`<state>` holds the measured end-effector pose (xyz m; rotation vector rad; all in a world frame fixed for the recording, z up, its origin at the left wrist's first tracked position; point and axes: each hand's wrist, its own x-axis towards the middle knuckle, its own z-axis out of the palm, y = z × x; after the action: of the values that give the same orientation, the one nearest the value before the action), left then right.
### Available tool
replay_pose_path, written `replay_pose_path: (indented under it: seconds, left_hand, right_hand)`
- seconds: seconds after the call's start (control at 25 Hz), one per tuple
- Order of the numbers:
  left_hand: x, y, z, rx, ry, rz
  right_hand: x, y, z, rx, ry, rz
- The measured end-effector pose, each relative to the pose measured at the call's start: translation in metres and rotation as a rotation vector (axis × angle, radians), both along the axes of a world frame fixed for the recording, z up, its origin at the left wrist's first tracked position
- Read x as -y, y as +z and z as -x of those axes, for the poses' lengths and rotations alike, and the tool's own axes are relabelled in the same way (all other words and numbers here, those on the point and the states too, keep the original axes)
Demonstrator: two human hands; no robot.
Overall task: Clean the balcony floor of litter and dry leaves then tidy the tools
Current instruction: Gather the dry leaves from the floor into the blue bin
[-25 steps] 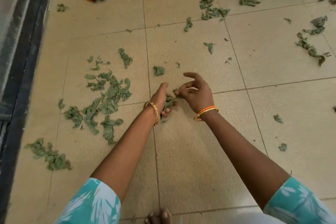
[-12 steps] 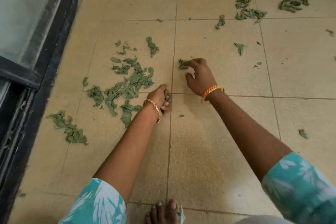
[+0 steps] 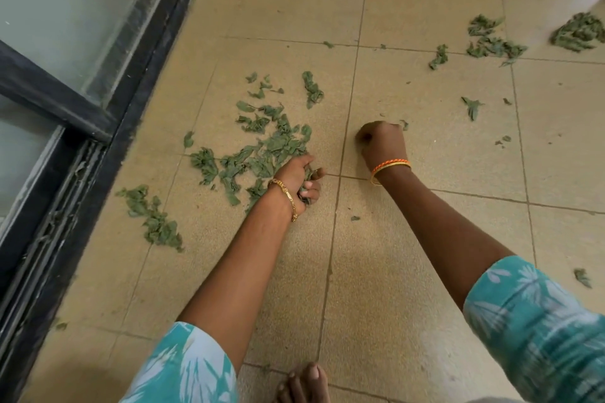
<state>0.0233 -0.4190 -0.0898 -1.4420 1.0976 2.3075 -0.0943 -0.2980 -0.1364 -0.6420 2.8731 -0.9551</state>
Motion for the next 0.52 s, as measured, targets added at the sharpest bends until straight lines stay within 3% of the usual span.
replay_pose_path:
  seconds: [0.2, 0.32, 0.4, 0.52]
  left_hand:
    - [0.006, -0.001, -0.007, -0.032, -0.109, 0.042]
    - [0.004, 0.002, -0.007, -0.025, -0.113, 0.080]
    - [0.003, 0.003, -0.006, -0.032, -0.076, 0.117]
    - [-0.002, 0.000, -0.005, -0.057, -0.135, 0.169]
  right_hand:
    - [0.010, 0.034, -0.038, 0.488, -0.122, 0.539]
    - [0.016, 0.051, -0.050, 0.706, -0.076, 0.654]
    - [0.023, 0.051, -0.061, 0.687, -0.047, 0.569]
    - [0.023, 0.042, -0.074, 0.484, -0.025, 0.402]
